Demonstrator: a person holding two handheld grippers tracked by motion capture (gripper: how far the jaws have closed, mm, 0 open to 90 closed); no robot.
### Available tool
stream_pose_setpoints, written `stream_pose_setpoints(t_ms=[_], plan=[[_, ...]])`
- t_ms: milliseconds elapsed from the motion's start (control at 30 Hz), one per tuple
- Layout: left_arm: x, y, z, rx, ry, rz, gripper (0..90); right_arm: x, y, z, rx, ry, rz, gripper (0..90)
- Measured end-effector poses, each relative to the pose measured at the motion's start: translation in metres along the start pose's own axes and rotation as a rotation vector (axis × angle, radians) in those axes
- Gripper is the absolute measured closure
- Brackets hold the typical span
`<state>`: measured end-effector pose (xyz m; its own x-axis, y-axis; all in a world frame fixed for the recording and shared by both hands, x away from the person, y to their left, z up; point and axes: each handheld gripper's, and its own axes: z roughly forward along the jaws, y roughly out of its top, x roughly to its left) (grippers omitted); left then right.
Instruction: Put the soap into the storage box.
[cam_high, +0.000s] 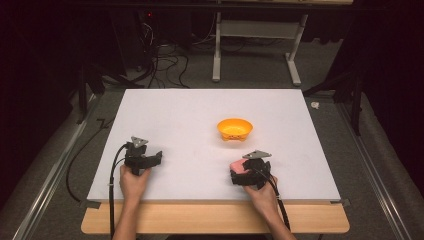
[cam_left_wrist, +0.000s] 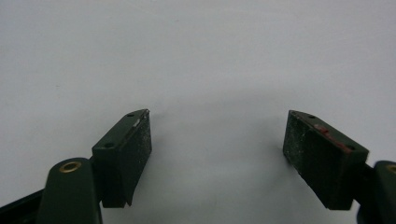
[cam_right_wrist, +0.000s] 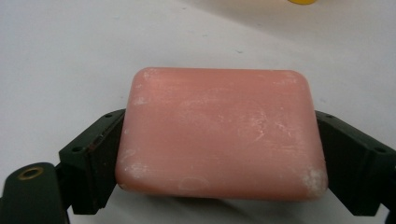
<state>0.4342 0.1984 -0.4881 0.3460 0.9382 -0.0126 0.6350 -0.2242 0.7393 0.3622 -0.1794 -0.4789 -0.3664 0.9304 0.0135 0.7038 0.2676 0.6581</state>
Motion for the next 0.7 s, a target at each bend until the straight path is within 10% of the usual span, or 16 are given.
stream_pose_setpoints(t_ms=[700], plan=[[0.0000,0.0000,0.0000,0.000,0.000,0.000,24.0,-0.0054,0.0007,-0.0017,-0.010,0.047,-0.030,13.9]])
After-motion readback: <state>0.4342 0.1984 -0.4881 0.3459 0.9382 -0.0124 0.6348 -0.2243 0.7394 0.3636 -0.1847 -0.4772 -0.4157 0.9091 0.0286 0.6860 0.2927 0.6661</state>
